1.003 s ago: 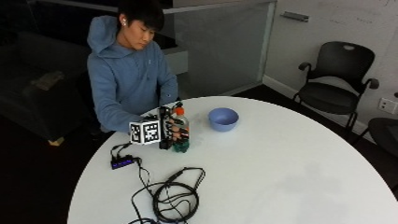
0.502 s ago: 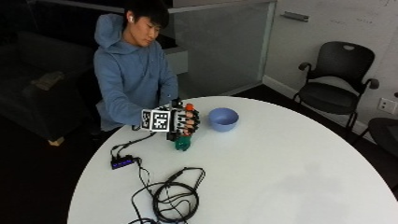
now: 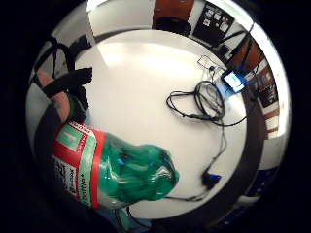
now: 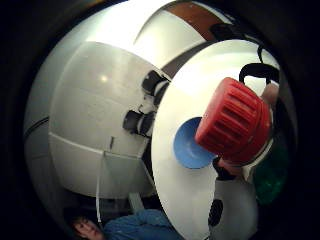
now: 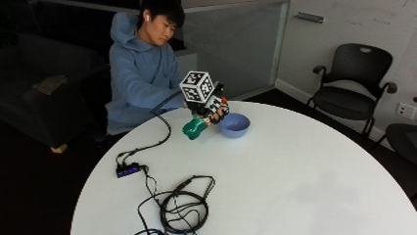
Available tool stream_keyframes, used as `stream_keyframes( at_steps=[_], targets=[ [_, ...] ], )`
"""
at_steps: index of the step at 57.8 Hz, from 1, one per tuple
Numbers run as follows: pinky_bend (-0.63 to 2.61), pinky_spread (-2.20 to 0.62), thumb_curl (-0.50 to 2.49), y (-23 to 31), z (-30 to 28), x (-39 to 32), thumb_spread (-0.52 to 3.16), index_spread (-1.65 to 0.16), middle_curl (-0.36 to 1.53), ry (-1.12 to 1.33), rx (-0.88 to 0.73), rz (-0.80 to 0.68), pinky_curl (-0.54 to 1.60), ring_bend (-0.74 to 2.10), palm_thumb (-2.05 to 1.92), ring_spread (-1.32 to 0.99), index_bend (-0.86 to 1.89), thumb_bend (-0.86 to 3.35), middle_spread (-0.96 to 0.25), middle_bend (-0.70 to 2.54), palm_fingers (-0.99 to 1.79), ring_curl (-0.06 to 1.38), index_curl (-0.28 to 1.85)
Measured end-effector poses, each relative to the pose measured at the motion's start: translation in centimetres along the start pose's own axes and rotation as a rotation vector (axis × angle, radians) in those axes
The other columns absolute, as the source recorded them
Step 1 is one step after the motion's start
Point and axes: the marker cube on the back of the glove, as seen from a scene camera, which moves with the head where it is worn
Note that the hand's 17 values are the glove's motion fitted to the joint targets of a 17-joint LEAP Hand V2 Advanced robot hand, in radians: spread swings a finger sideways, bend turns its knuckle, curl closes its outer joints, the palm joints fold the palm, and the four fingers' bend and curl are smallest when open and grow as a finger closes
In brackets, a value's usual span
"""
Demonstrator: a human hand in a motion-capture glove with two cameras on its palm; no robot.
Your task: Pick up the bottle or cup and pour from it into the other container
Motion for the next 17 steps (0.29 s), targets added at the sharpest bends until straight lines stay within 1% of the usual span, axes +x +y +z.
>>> stream_keyframes(
  at_steps=[7, 17],
  targets=[
    [0.38, -0.07, 0.64, -1.4, 0.7, -3.3, 0.33, -0.08, 0.47, 0.225, -0.176, -0.018, 0.39, 0.46, 1.03, -0.13, 0.22, -0.04, -0.01, 0.33, 1.25, 0.42, 0.49],
    [0.39, -0.08, 0.66, -2.6, 3.1, -8.3, 0.32, -0.08, 0.48, 0.736, -0.359, -0.065, 0.39, 0.47, 1.03, -0.14, 0.22, -0.04, -0.01, 0.32, 1.26, 0.43, 0.5]
  ],
)
